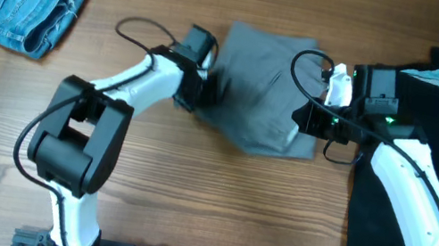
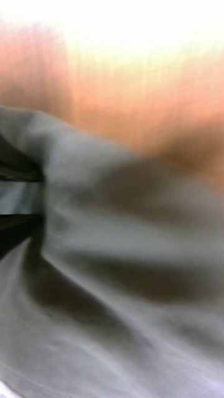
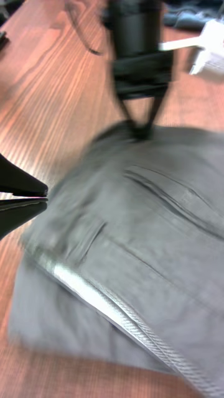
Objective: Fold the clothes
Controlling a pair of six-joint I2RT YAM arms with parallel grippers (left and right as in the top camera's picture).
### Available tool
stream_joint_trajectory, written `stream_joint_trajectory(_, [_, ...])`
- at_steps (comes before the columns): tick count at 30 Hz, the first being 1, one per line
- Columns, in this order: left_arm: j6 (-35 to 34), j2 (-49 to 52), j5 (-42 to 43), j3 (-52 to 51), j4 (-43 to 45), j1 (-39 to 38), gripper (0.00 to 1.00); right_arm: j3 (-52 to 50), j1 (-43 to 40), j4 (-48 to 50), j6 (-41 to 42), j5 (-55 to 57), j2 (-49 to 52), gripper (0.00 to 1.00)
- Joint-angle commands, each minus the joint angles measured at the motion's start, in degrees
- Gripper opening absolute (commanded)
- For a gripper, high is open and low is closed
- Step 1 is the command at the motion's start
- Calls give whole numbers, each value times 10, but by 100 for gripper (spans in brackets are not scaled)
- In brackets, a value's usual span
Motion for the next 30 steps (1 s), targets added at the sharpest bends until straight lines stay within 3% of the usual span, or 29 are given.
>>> stream_joint_trajectory(1, [77,20,-32,6,155,58,23,2,4,21,-12,-3,11,7])
stream_joint_trajectory(5, [95,20,-2,84,158,97,24,2,4,89,-11,35,42,8])
stream_joint_trajectory(7, [94,20,19,136,75,109,27,2,3,138,-10,77,64,9])
stream_joint_trajectory(9, [94,17,100,178,-32,115,35,2,3,189,-8,134,92,9])
stream_joint_trajectory(12, [94,13,192,186,-144,110,53,2,3,243,32,192,148,7])
stream_joint_trajectory(17, [92,15,191,160,-239,75,92,2,-2,269,41,162,269,6])
stream_joint_trajectory(19, [85,16,191,144,-235,60,100,2,-2,265,15,160,299,6])
stream_joint_trajectory(22, [41,17,191,111,-188,37,100,2,-3,252,3,161,316,6])
stream_joint_trajectory(30, [-190,21,189,-2,37,-20,100,2,-3,247,4,99,314,6])
